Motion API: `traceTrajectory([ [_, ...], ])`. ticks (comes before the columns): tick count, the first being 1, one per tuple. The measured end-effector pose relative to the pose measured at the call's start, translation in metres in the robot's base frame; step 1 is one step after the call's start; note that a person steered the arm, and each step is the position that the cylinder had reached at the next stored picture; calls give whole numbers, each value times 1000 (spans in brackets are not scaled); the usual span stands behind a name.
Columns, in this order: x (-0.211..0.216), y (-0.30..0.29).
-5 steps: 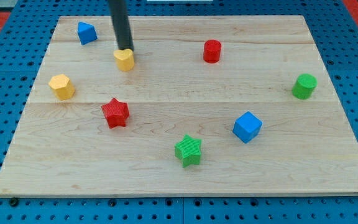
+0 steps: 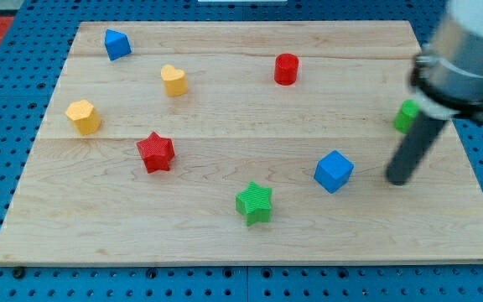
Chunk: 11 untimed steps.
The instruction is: Place the blue cube diagonal to the red circle
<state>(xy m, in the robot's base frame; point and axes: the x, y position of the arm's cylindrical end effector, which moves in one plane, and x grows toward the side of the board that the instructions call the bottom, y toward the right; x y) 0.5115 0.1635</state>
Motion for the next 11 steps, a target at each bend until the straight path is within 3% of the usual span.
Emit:
traceTrajectory([
  [1,-25,-95],
  [2,-14,-120],
  [3,16,-98],
  [4,0,-166],
  [5,-29,-188],
  [7,-148,-227],
  [9,-227,-232],
  [10,-234,-291],
  [11,-260,-282],
])
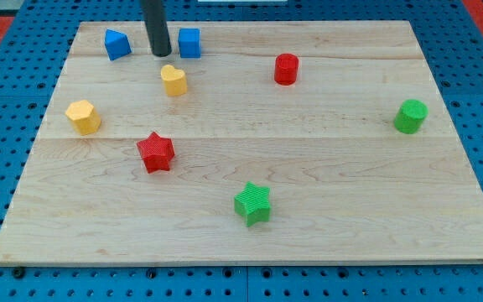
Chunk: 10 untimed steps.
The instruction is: Place the blue cube diagonal to the red circle
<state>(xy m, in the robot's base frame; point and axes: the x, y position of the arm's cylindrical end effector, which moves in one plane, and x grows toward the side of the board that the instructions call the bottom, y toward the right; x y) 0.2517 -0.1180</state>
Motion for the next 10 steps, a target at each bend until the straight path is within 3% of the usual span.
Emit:
traceTrajectory([
  [3,-7,95],
  [7,-7,110],
  [10,77,126],
])
